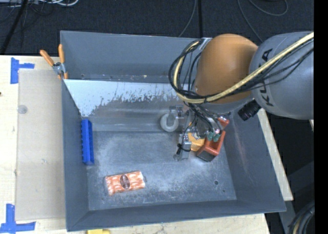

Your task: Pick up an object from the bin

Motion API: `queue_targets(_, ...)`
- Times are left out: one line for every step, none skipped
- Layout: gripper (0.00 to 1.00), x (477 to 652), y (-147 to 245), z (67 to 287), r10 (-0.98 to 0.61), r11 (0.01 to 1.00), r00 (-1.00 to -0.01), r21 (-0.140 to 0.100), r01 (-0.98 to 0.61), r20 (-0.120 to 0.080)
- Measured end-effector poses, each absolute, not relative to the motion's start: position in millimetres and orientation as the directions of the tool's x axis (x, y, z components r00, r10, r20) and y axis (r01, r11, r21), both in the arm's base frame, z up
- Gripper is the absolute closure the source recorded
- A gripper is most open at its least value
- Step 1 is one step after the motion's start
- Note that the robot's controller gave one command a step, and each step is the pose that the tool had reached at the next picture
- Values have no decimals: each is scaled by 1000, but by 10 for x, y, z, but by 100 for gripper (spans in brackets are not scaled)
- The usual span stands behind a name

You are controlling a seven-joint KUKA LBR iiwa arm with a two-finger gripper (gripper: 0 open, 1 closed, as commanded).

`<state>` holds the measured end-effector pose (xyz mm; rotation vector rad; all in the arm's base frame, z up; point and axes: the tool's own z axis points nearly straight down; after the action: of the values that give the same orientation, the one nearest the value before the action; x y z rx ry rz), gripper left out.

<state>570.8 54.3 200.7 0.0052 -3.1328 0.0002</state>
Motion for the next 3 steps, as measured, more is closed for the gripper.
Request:
queue_targets(0, 5722, 540, 2055, -2, 1000, -1000, 0, -2, 1)
queue_targets(0, 5787, 793, 1856, -122, 992, -992, -2, -122, -3)
queue_targets(0, 5649, 1197, 1545, -263, 965, -965, 2, -263, 2)
